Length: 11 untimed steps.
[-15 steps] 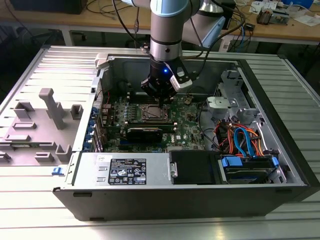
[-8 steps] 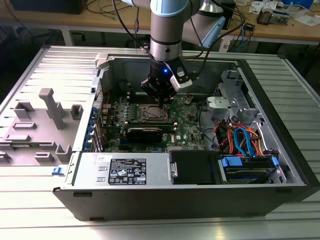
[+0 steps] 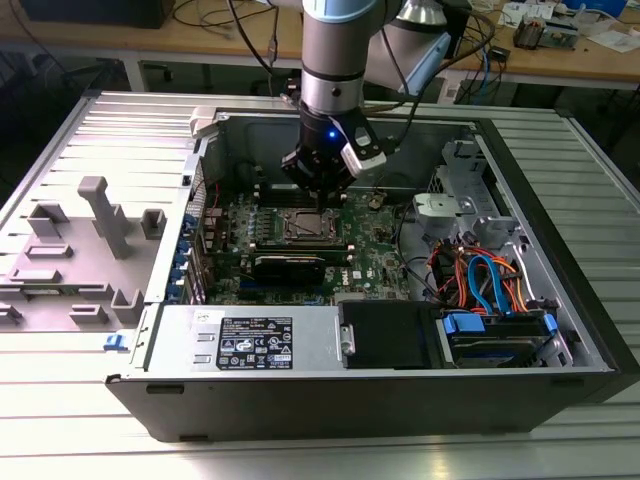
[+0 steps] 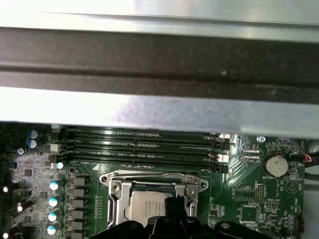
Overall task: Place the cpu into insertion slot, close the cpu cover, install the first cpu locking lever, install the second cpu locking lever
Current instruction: 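Install the second cpu locking lever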
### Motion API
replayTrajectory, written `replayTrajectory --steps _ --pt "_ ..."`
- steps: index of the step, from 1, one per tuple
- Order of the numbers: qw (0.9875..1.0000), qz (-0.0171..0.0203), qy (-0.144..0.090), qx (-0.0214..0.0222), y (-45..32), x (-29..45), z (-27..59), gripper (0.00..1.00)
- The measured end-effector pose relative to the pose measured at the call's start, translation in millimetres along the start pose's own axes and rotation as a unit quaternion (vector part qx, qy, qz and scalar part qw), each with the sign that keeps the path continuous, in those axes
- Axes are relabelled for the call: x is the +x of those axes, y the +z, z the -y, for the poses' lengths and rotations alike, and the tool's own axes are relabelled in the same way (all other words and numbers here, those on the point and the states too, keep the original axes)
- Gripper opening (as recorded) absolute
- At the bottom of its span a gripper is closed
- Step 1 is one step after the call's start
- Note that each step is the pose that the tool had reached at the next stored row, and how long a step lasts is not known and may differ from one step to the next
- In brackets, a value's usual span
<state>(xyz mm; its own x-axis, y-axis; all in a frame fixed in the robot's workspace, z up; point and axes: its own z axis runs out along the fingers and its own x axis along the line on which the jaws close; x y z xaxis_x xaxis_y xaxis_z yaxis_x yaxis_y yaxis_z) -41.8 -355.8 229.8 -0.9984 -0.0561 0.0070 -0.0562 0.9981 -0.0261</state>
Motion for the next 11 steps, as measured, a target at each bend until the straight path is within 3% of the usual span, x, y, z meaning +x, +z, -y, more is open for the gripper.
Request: replayTrajectory --steps 3,11 --pt "0.9999 -0.0123 0.0 -0.0006 -1.3 0.1 1.8 0.11" --pt "0.9999 -0.0124 0.0 -0.0007 -2.0 0.7 12.6 0.11"
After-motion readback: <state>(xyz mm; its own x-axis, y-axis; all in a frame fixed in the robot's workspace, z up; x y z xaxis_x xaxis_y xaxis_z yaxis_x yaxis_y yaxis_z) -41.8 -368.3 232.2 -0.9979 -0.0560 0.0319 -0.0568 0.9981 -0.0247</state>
